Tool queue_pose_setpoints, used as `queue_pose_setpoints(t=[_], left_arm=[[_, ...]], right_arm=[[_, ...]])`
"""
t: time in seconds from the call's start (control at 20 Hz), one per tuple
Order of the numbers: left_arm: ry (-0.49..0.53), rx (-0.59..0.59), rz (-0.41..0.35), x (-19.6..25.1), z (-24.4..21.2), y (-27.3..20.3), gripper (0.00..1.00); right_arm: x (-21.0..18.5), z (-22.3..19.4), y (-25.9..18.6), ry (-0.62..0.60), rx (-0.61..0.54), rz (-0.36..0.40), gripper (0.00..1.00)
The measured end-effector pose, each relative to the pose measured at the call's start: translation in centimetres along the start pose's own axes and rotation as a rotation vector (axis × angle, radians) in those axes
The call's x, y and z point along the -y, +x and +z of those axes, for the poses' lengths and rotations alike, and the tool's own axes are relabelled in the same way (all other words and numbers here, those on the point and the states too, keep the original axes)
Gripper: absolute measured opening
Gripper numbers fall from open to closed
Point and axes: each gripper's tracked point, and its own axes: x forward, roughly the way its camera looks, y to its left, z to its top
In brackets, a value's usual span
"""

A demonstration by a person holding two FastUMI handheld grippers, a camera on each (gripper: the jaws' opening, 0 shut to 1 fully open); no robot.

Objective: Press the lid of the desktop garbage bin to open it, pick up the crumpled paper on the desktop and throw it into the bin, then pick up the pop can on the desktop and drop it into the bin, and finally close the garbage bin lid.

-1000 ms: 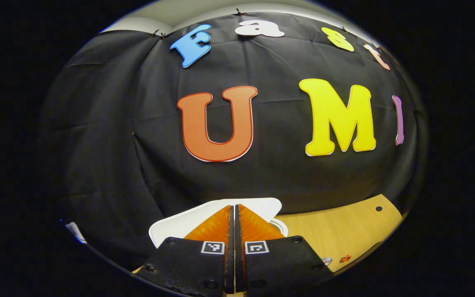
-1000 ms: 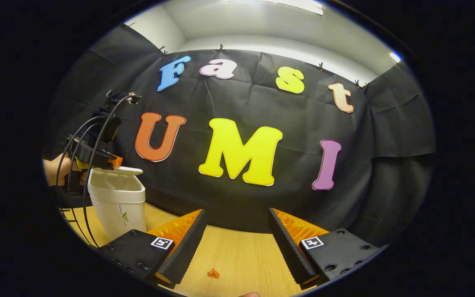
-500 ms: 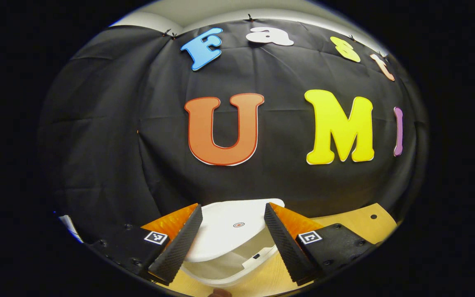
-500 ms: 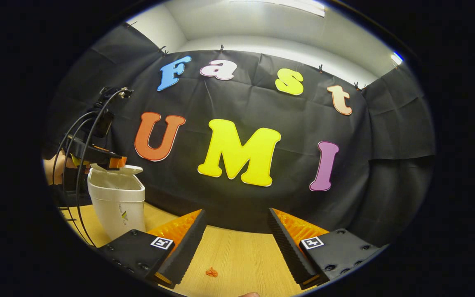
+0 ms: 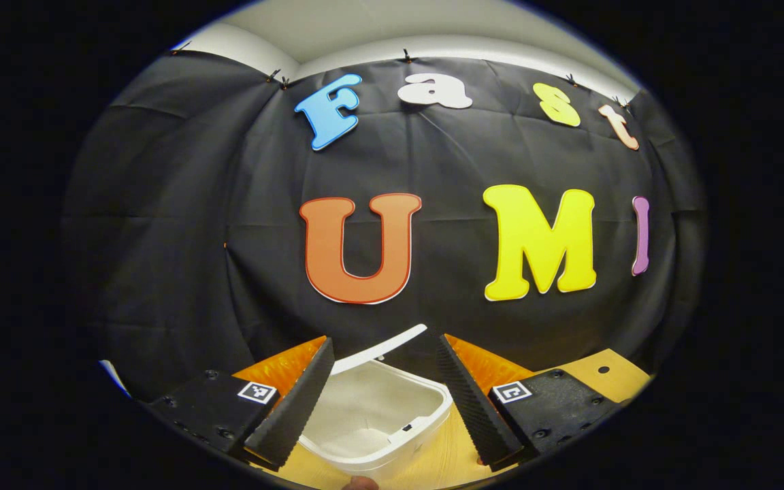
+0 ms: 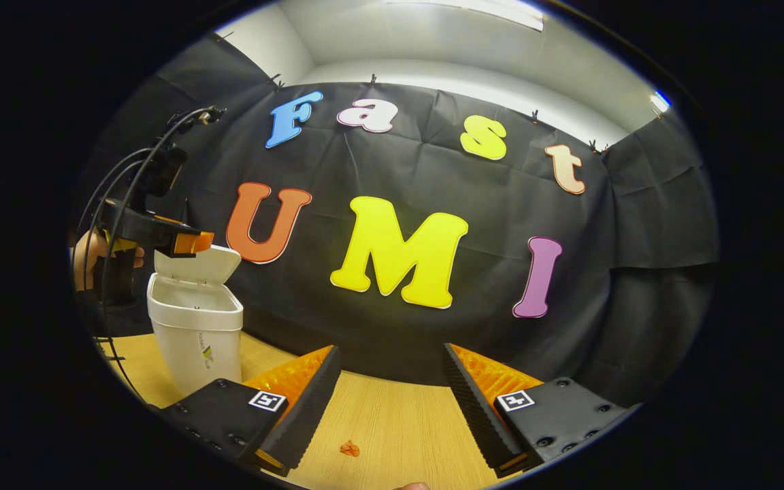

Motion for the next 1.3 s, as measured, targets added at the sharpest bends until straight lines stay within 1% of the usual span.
queue_pose_setpoints(t=[0.3, 0.6, 0.85, 0.95, 1.3], left_arm=[[-0.008, 0.013, -0.049, 1.3, 0.7, -3.0, 0.99], [0.005, -0.014, -0.064, 1.8, -0.1, -4.6, 0.99], [0.040, -0.009, -0.074, 2.1, -0.4, -5.7, 0.99], [0.045, -0.012, -0.075, 2.2, -0.7, -5.9, 0.99], [-0.008, -0.030, -0.079, 2.1, -1.7, -7.2, 0.99]], right_arm=[[0.3, -0.8, 0.1, 0.020, -0.025, -0.010, 0.96], [0.5, -3.1, 0.9, 0.020, -0.083, -0.017, 0.96], [0.0, -7.6, 2.9, 0.004, -0.196, 0.002, 0.97], [-0.3, -9.7, 3.7, -0.002, -0.248, 0.010, 0.96], [-2.4, -16.2, 6.6, 0.021, -0.443, 0.072, 0.96]])
